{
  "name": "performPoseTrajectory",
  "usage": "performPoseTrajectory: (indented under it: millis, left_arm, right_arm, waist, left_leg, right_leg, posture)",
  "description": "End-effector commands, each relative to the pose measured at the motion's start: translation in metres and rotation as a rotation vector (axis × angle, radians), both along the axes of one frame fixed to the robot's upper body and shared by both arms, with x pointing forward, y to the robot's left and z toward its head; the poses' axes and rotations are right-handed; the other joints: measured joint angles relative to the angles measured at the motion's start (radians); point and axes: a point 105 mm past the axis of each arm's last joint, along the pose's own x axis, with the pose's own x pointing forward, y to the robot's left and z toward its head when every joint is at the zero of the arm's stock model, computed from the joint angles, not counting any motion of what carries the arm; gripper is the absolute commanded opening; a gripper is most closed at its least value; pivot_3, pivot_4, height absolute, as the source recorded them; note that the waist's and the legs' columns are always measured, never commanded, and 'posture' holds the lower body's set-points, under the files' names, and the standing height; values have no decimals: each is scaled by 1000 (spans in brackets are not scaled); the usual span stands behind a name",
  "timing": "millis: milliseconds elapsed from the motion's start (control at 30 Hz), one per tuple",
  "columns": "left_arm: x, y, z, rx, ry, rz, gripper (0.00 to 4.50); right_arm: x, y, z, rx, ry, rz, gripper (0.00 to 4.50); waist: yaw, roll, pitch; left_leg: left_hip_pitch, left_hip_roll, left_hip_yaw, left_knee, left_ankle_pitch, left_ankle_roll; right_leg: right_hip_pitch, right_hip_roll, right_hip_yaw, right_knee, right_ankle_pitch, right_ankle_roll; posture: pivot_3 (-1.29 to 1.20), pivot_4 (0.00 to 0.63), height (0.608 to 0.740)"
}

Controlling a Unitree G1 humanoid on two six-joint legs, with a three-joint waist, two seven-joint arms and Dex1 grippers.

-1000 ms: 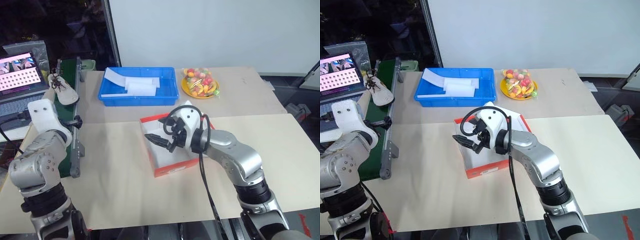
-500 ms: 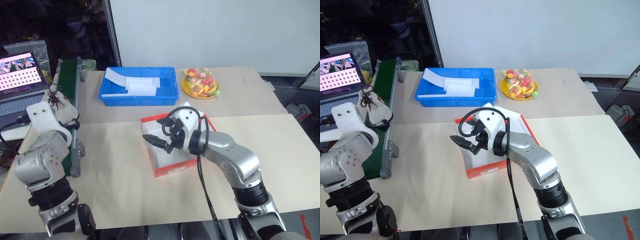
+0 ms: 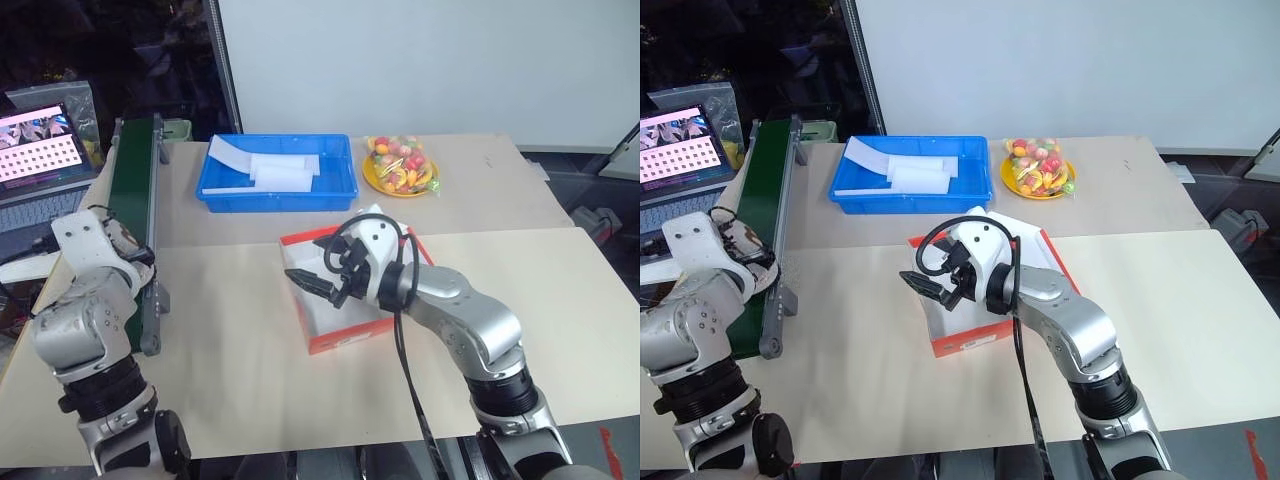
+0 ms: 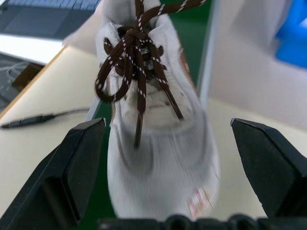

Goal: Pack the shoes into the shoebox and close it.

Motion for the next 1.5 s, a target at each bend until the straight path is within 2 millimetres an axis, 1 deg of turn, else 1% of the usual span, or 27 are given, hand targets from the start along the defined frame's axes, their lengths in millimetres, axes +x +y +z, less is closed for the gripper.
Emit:
performPoseTrajectory:
  millis: [33, 167, 200, 233, 267, 367, 700, 833, 900, 933, 1033, 1133, 1333, 1500]
  left_arm:
    - [-13, 2, -22, -37, 76, 37, 4500]
    - [-18, -2, -33, -120, 78, 70, 4500]
    - [-16, -3, -29, -111, 59, 65, 3979]
    - [-15, -3, -26, -99, 45, 59, 3816]
    - [-13, -3, -23, -92, 38, 53, 3539]
    - [-12, -5, -21, -80, 38, 43, 2891]
    - [-5, -6, -11, -35, 18, 18, 2891]
    - [5, -8, 14, 100, -78, -25, 2891]
    - [9, -8, 37, 232, -149, -44, 2891]
    - [10, -10, 45, 270, -181, -54, 2891]
    - [13, -13, 54, 317, -218, -71, 2891]
    - [17, -30, 69, 395, -274, -137, 2891]
    - [18, -33, 65, 364, -284, -142, 2891]
    - [17, -31, 61, 338, -279, -132, 2891]
  right_arm:
    - [-6, 0, 15, 34, -48, 10, 4431]
    - [-3, -5, 17, 35, -53, -7, 4431]
    - [-3, -6, 19, 39, -54, -11, 4500]
    - [-2, -7, 20, 42, -55, -12, 4500]
    - [-2, -7, 20, 43, -55, -13, 4500]
    - [-2, -7, 20, 44, -53, -16, 4500]
    - [0, -9, 22, 56, -52, -31, 4500]
    - [0, -9, 23, 61, -51, -36, 4500]
    - [1, -10, 24, 65, -50, -40, 4500]
    - [2, -11, 24, 66, -49, -42, 4500]
    - [3, -11, 24, 66, -49, -44, 4500]
    - [4, -11, 23, 64, -48, -47, 4500]
    - [6, -12, 25, 72, -48, -55, 4500]
    - [7, -15, 26, 75, -49, -63, 4500]
  waist:
    - [2, 0, 0]
    - [6, 1, -1]
    - [7, 1, -1]
    - [9, 1, -1]
    - [12, 1, -1]
    - [19, 2, -1]
    - [26, 2, -1]
    - [27, 2, -1]
    - [27, 1, -1]
    - [27, 1, -1]
    - [26, 1, -1]
    - [26, 1, 0]
    - [26, 1, 0]
    - [26, 1, 0]
  left_leg:
    - [0, 0, 0, 0, 0, 0]
    - [5, 0, 1, 0, 0, -1]
    - [6, 0, 1, 0, 0, -1]
    - [6, 0, 1, 0, 0, -1]
    - [7, 0, 1, 0, 1, -1]
    - [7, 1, 1, -1, 1, -2]
    - [7, 0, 1, -1, 1, -3]
    - [7, 0, 1, -1, 2, -3]
    - [7, 1, 1, -1, 2, -3]
    - [6, 1, 1, -1, 2, -3]
    - [2, 1, 0, -1, 2, -3]
    - [1, 1, 0, -2, 2, -3]
    - [1, 1, 0, -2, 2, -3]
    - [2, 1, 0, -2, 2, -3]
  right_leg:
    - [0, 0, 0, 0, 0, 0]
    - [3, 0, 1, -1, 0, 0]
    - [4, 0, 1, -1, 0, 0]
    - [4, 0, 1, -1, 0, 0]
    - [4, 0, 2, 0, 0, -1]
    - [4, 1, 2, 1, 1, -2]
    - [4, 1, 2, 1, 2, -3]
    - [3, 1, 1, 1, 2, -3]
    - [3, 1, 1, 1, 2, -3]
    - [2, 1, 1, 0, 2, -3]
    - [0, 1, 1, -2, 2, -3]
    - [-1, 1, 0, -2, 2, -3]
    - [-1, 1, 0, -2, 2, -3]
    - [0, 1, 0, -2, 2, -3]
  posture:
    - [0, 150, 724]
    - [0, 150, 724]
    - [0, 150, 724]
    - [0, 150, 724]
    - [0, 150, 724]
    - [0, 150, 724]
    - [0, 150, 724]
    - [0, 150, 724]
    - [0, 150, 724]
    - [0, 150, 724]
    - [0, 150, 724]
    - [0, 150, 724]
    - [0, 150, 724]
    - [0, 150, 724]
